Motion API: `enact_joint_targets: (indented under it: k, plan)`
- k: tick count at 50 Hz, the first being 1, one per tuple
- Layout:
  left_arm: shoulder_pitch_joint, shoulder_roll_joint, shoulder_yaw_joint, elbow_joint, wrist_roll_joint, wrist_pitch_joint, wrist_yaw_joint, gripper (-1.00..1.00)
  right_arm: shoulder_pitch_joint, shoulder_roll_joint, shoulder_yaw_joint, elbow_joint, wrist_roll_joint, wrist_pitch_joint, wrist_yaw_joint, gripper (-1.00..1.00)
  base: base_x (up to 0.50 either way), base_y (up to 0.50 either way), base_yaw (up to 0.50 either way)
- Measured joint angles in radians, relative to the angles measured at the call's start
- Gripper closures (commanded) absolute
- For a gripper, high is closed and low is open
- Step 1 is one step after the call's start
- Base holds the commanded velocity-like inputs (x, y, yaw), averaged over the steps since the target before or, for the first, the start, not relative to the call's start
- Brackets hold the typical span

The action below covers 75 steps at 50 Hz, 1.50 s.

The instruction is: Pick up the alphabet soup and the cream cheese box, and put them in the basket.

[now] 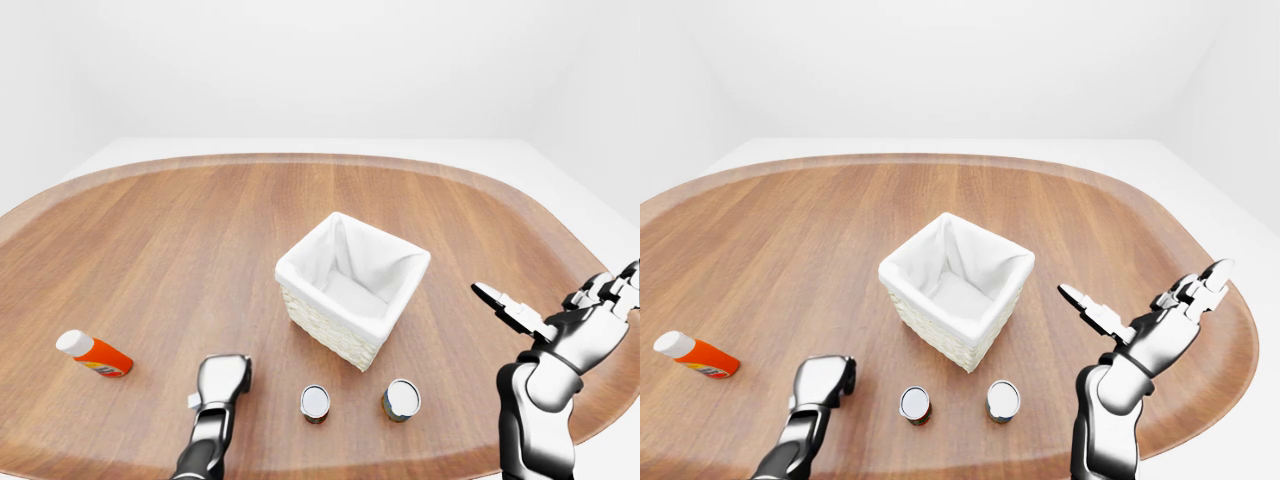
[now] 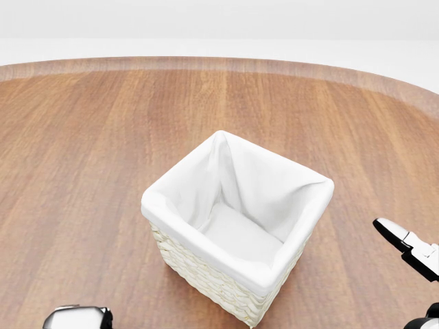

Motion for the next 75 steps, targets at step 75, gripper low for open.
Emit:
enact_joint_targets:
  k: [75]
  plan:
    - [0.277, -0.071, 0.177, -0.631, -0.034, 0.012, -0.053, 1.0, 0.002, 0.001, 0.0, -0.004, -0.002, 0.004, 0.0, -1.0, 0.0, 0.0, 0.0]
